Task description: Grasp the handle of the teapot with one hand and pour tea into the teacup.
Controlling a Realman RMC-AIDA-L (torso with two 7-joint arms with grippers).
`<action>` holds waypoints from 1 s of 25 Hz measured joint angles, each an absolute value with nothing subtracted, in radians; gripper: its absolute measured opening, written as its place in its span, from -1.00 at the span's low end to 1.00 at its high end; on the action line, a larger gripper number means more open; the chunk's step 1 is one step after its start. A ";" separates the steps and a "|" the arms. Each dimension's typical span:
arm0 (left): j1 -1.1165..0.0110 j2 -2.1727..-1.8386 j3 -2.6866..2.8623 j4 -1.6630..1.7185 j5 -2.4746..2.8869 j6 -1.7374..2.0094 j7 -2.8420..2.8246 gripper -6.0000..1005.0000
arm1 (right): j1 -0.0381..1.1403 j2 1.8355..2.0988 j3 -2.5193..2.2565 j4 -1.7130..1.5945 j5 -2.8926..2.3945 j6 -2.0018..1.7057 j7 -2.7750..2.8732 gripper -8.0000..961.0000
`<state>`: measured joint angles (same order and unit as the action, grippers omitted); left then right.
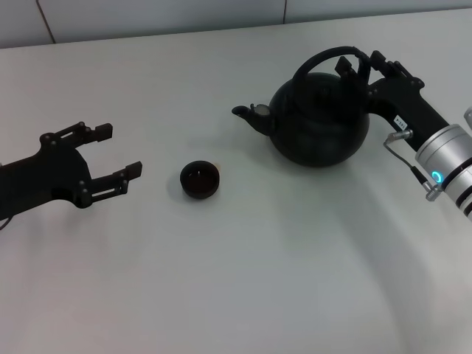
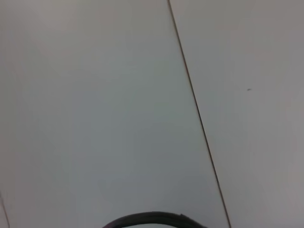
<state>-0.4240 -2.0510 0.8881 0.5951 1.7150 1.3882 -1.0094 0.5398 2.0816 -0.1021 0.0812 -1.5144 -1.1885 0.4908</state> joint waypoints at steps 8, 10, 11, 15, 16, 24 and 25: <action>-0.426 -2.051 0.888 0.596 1.711 1.388 -1.009 0.59 | 0.488 2.081 -0.125 0.073 -1.537 -1.309 0.490 0.39; -0.426 -2.051 0.888 0.596 1.711 1.388 -1.009 0.59 | 0.460 2.083 -0.122 0.069 -1.536 -1.364 0.478 0.39; -0.426 -2.051 0.887 0.596 1.710 1.388 -1.009 0.59 | 0.437 2.083 -0.118 0.068 -1.533 -1.427 0.449 0.39; -0.427 -2.051 0.875 0.597 1.709 1.390 -1.010 0.59 | 0.421 2.082 -0.126 0.067 -1.538 -1.506 0.425 0.39; -0.427 -2.051 0.875 0.597 1.709 1.390 -1.010 0.59 | 0.425 2.080 -0.150 0.052 -1.560 -1.545 0.435 0.39; -0.425 -2.057 0.872 0.614 1.706 1.445 -1.022 0.59 | 0.493 2.079 -0.319 -0.093 -1.747 -1.582 0.570 0.39; -0.418 -2.058 0.860 0.619 1.705 1.485 -1.023 0.59 | 0.503 2.079 -0.350 -0.113 -1.771 -1.586 0.587 0.39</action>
<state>-0.4183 -2.0576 0.8605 0.6194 1.7046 1.4854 -1.0232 0.5028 2.0786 -0.3502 -0.1130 -1.7708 -1.5861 0.5873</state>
